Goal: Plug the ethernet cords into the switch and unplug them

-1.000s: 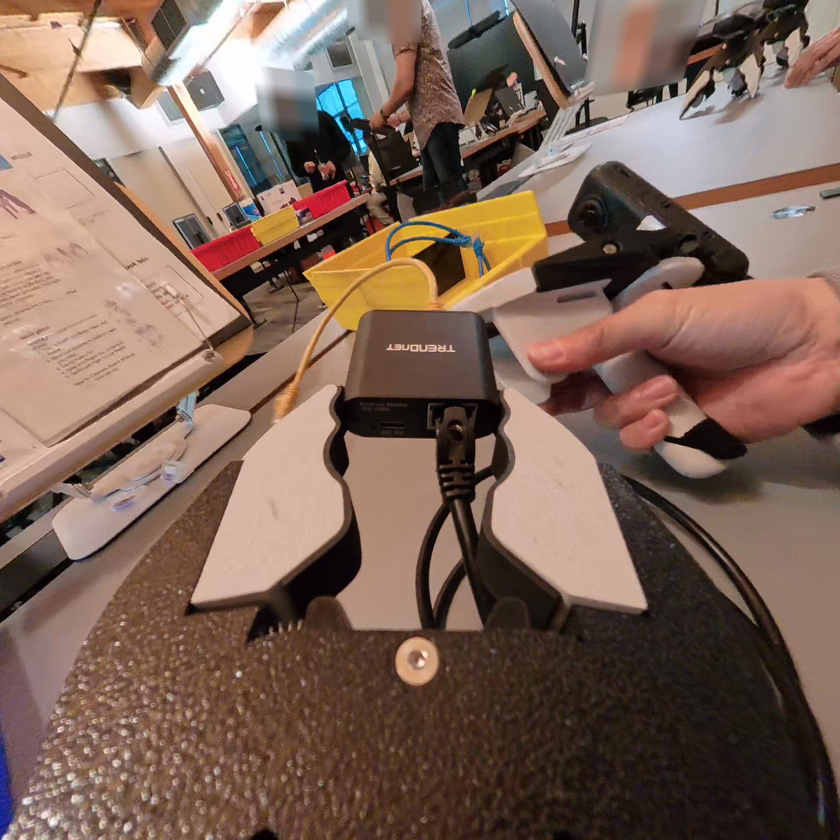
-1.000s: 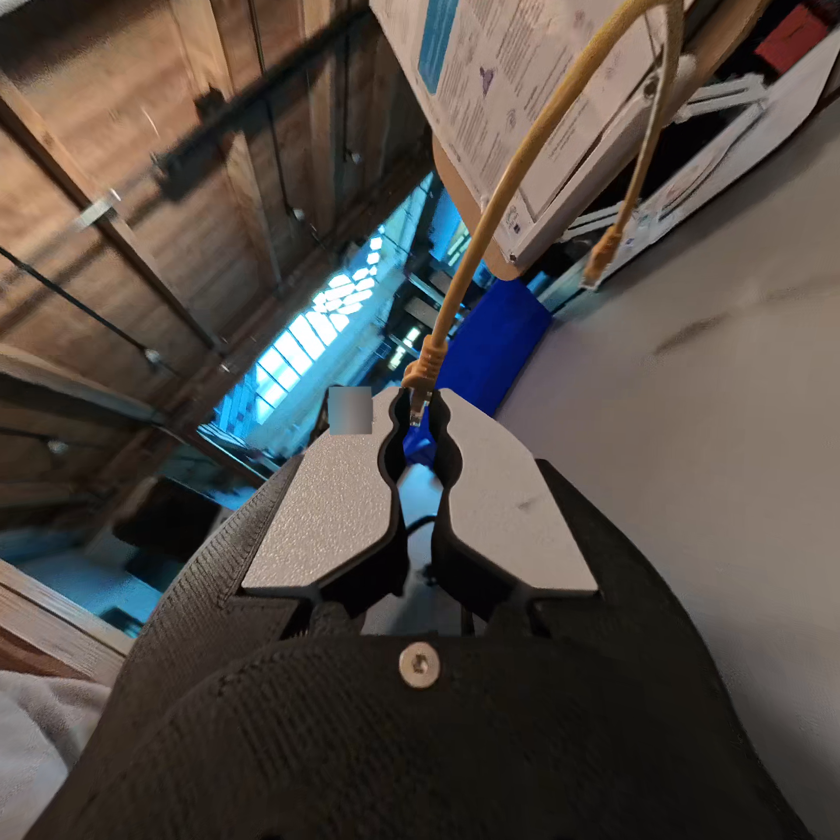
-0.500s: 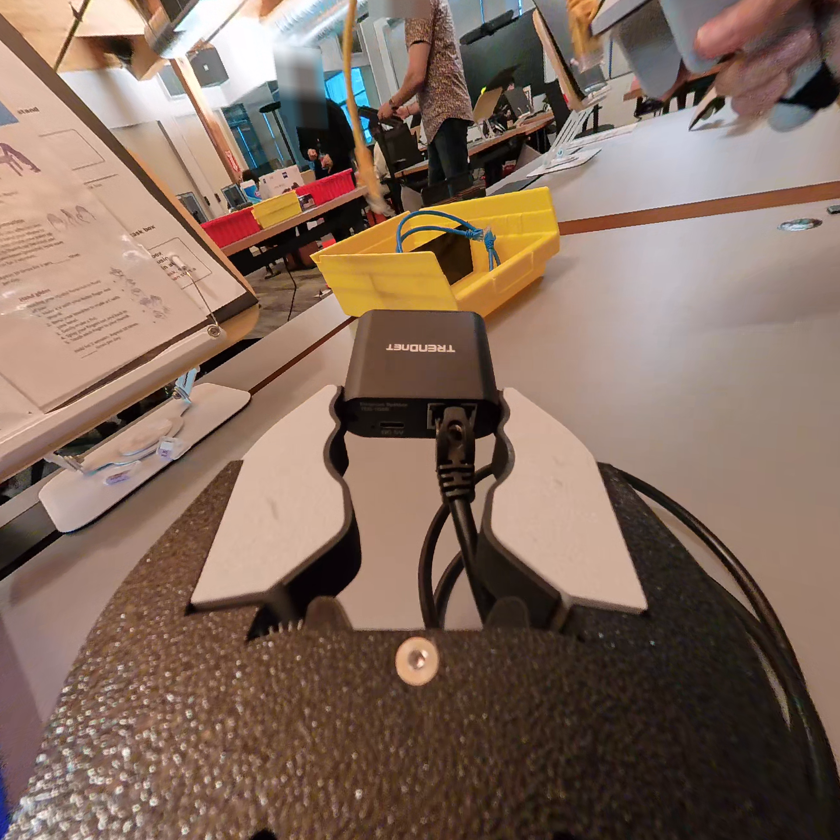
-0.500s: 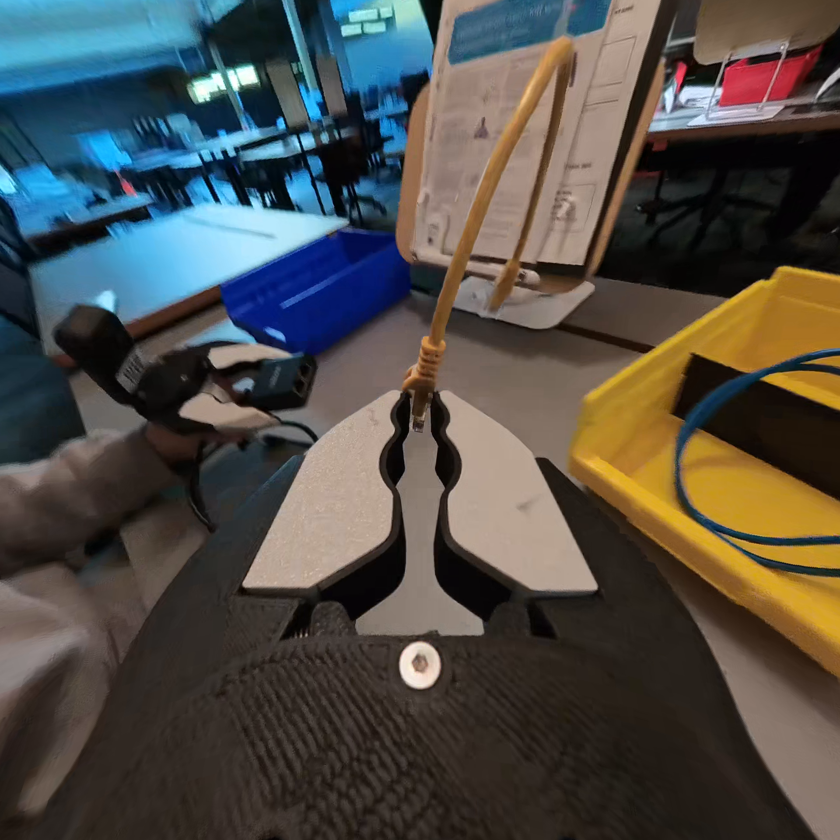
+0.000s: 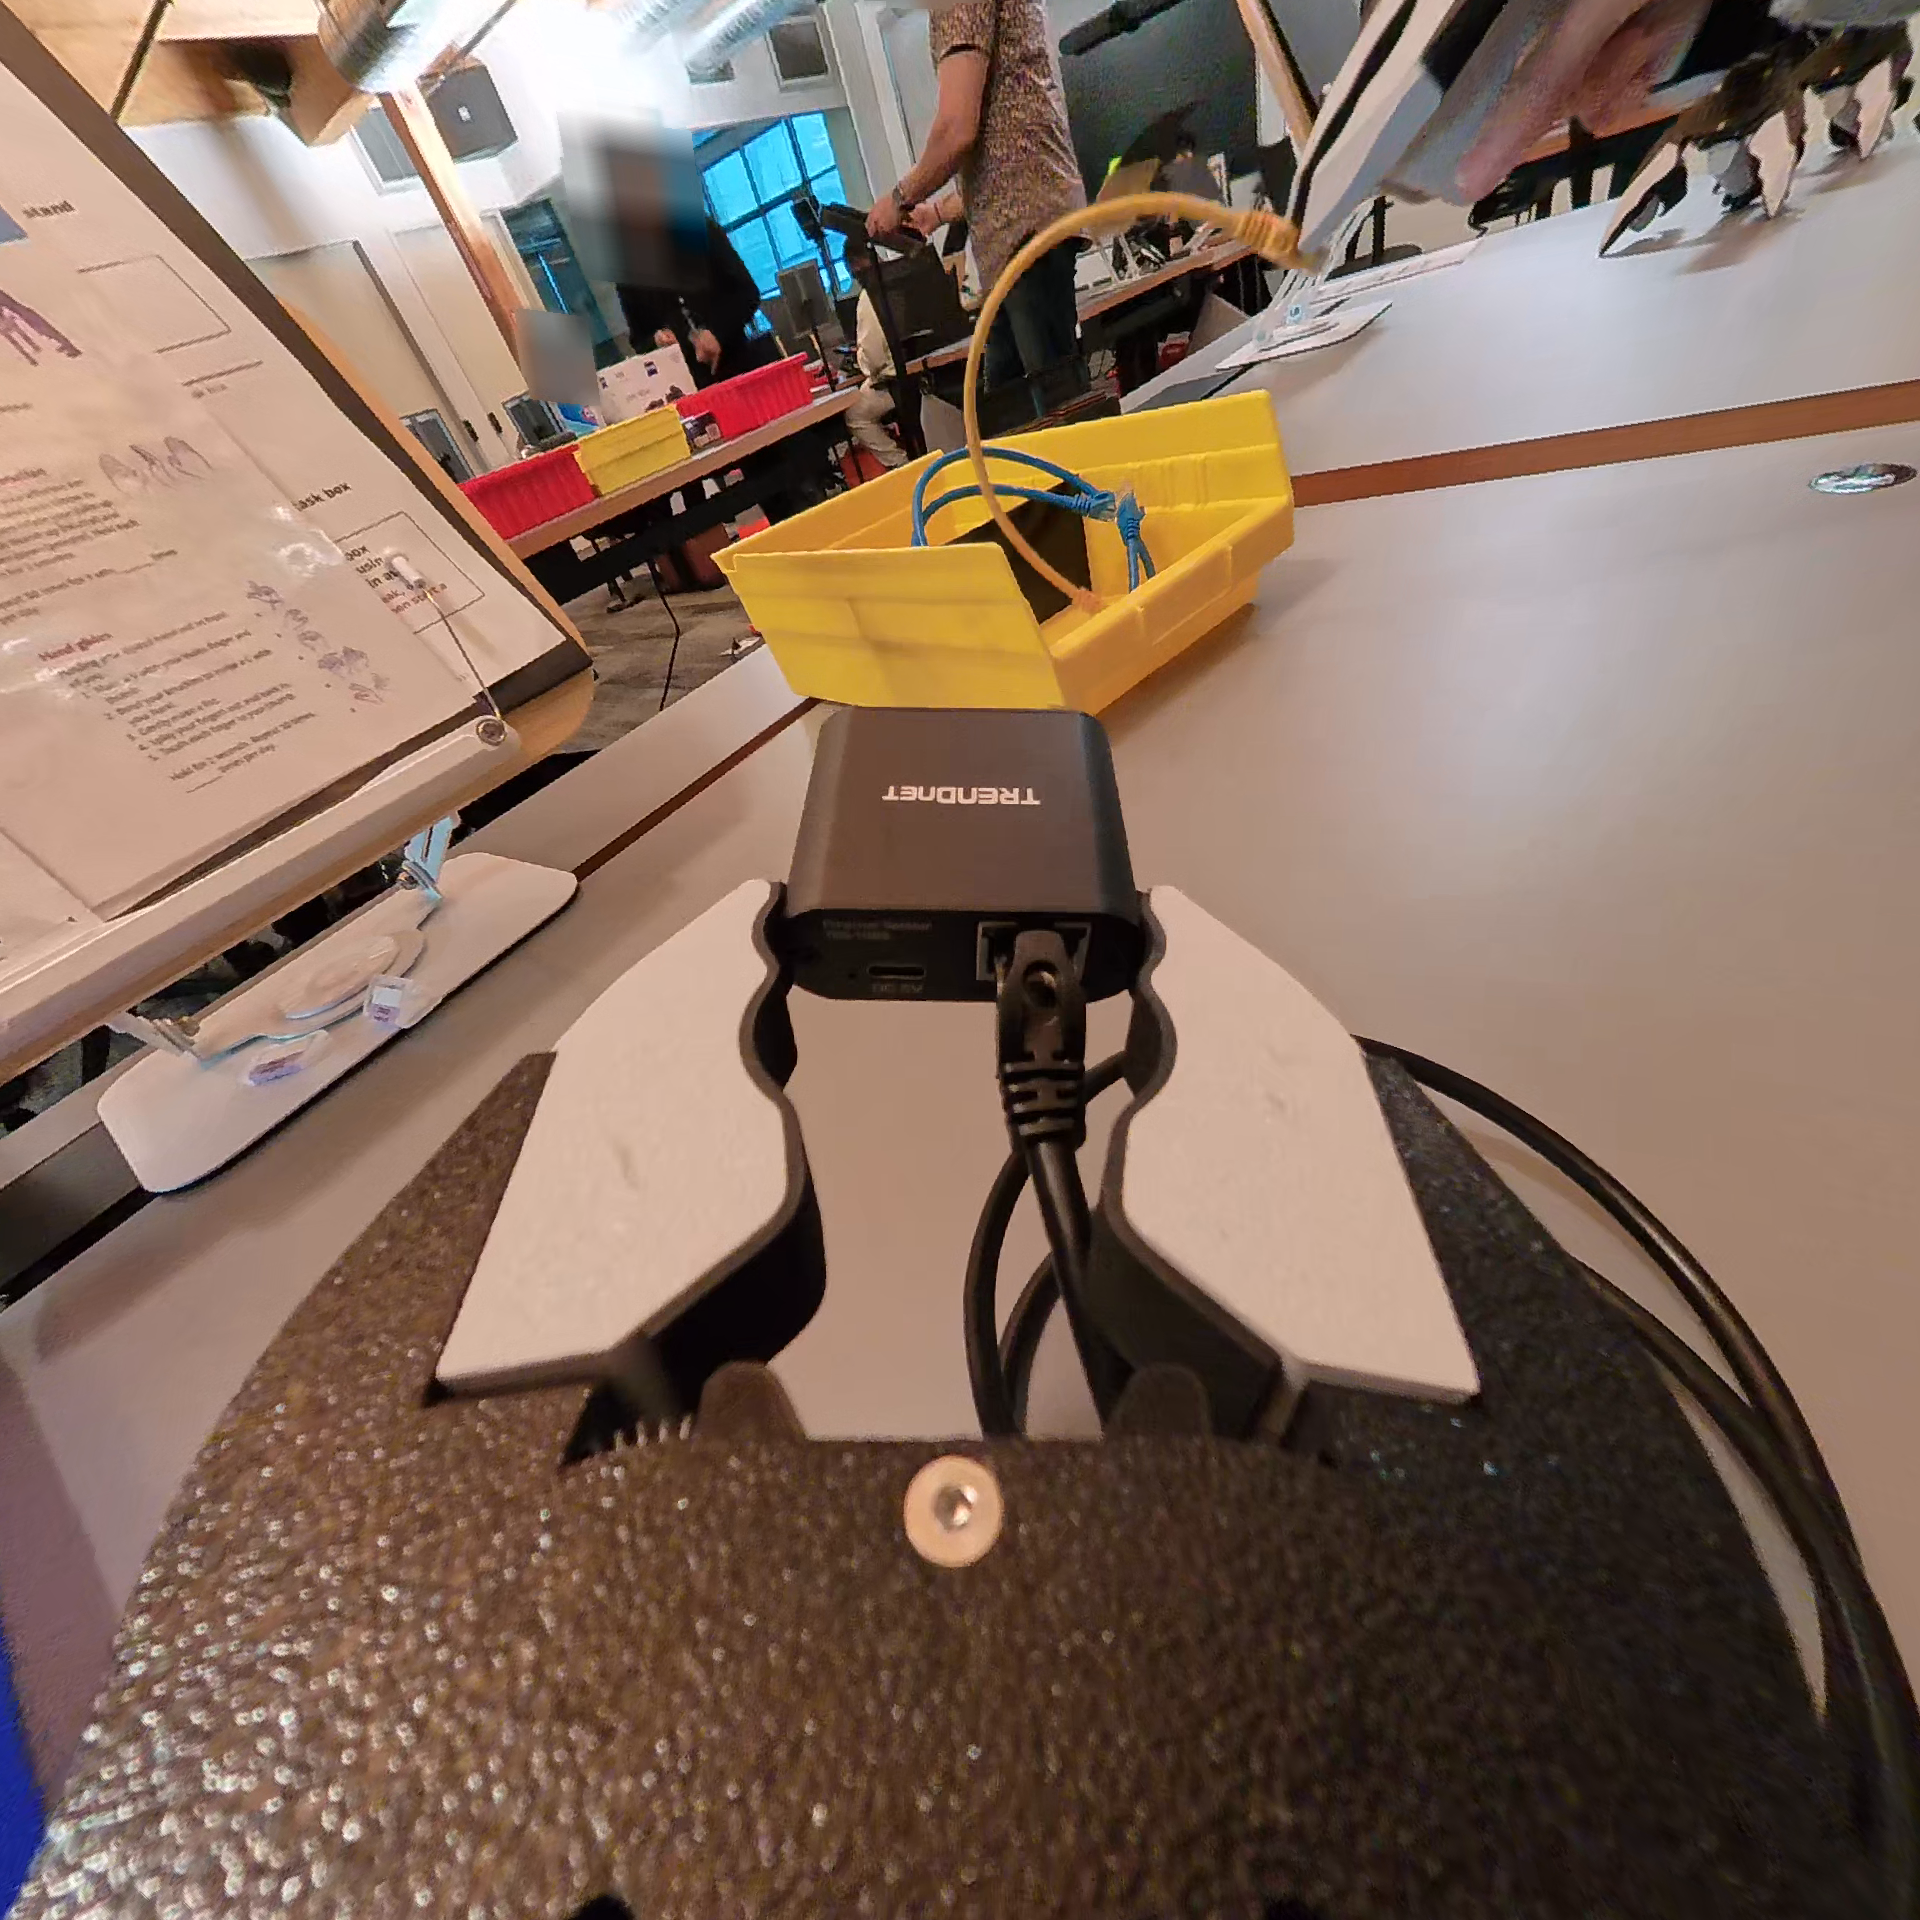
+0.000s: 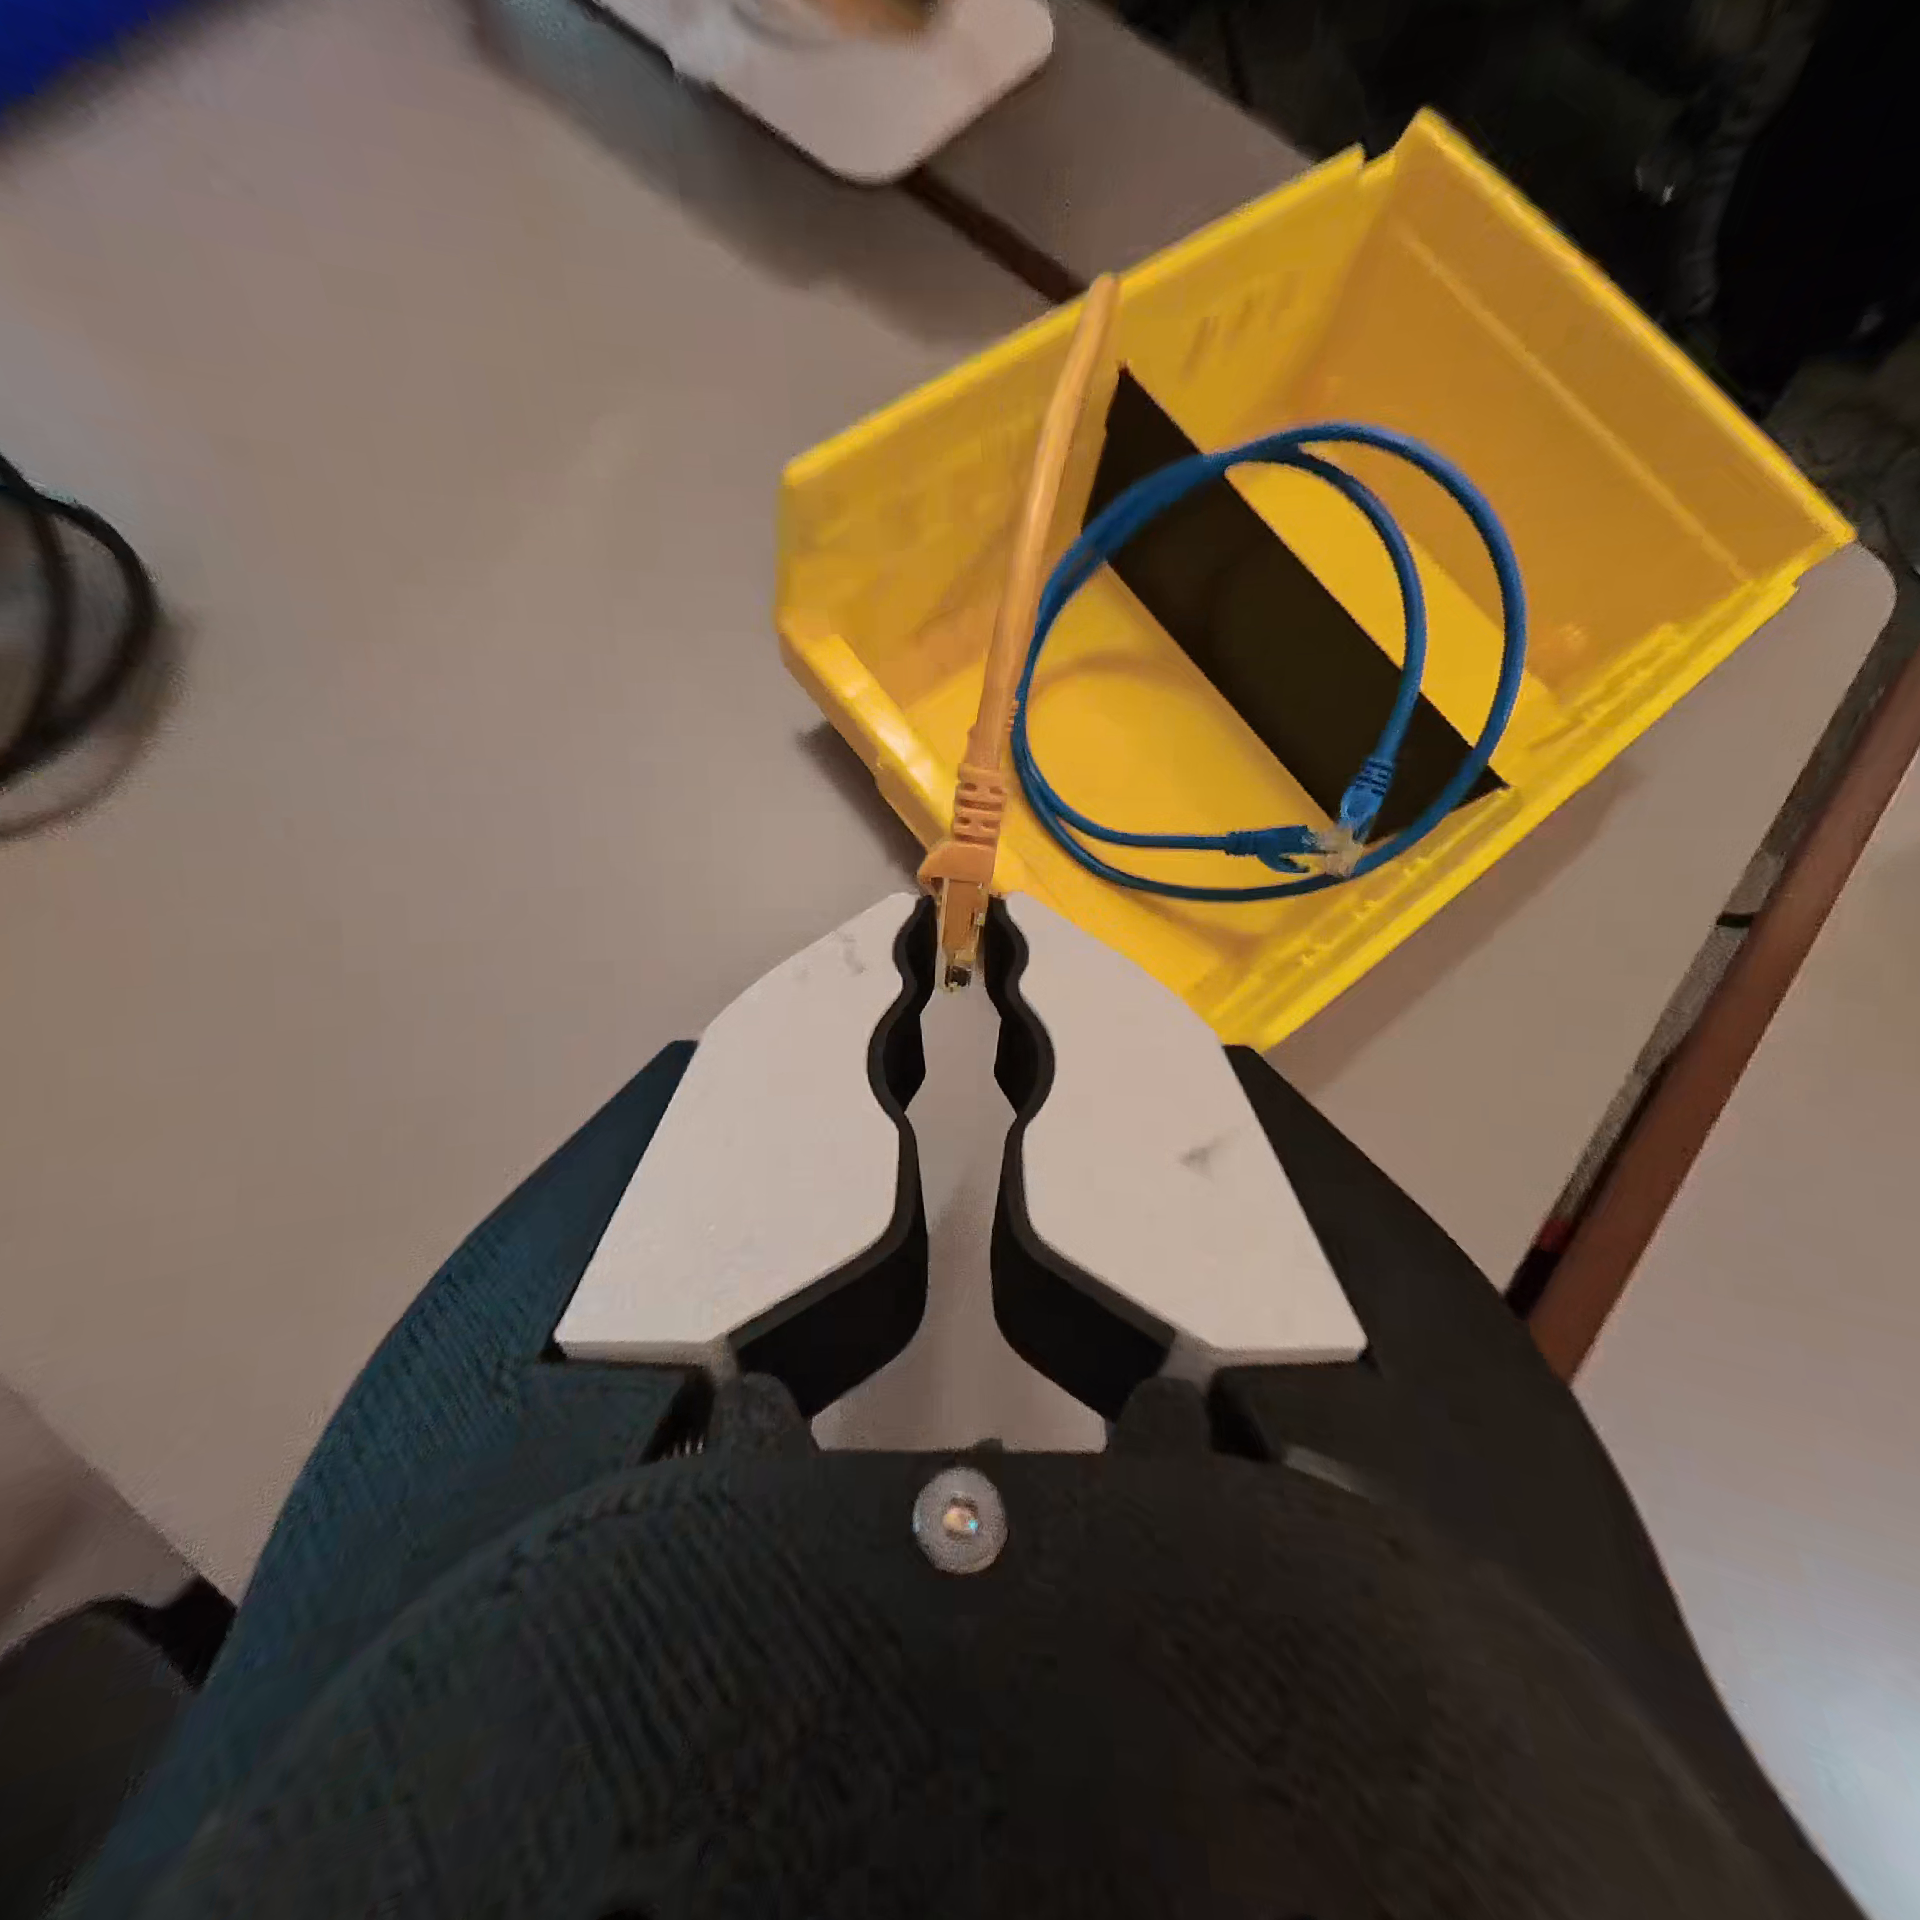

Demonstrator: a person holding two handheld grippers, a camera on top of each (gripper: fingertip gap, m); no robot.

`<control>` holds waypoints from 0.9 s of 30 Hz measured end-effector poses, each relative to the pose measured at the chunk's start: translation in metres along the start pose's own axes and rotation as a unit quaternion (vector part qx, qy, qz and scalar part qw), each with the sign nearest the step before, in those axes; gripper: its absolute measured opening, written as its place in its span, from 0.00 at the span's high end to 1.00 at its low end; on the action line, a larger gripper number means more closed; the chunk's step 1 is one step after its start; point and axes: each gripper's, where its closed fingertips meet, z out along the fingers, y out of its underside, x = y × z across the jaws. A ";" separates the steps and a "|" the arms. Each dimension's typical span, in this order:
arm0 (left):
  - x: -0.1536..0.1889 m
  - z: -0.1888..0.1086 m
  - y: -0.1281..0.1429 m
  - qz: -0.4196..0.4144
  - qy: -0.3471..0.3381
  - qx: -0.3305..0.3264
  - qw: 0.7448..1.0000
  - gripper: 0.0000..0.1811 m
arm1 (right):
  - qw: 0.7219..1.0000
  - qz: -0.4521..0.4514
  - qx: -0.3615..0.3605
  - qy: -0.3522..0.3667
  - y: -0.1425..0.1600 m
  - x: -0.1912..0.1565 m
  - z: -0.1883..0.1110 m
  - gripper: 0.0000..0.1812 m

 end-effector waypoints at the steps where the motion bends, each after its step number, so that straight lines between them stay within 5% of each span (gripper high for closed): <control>1: 0.000 0.000 0.001 -0.001 0.000 -0.001 1.000 0.66 | 1.000 -0.009 -0.026 -0.001 0.005 0.005 0.006 0.95; 13: 0.002 0.003 0.004 0.001 0.003 -0.006 1.000 0.66 | 0.980 -0.019 -0.049 -0.190 -0.031 0.003 0.050 0.95; 18: 0.002 0.003 0.005 0.001 0.003 -0.006 1.000 0.66 | 0.989 0.060 -0.079 -0.109 -0.013 0.051 0.082 0.94; 23: 0.000 0.002 0.005 -0.004 0.002 -0.005 1.000 0.66 | 0.993 0.050 -0.106 0.025 -0.001 0.088 0.092 0.90; 27: 0.000 0.002 0.005 -0.006 0.004 -0.004 1.000 0.66 | 0.990 0.030 -0.124 0.058 0.008 0.089 0.094 0.81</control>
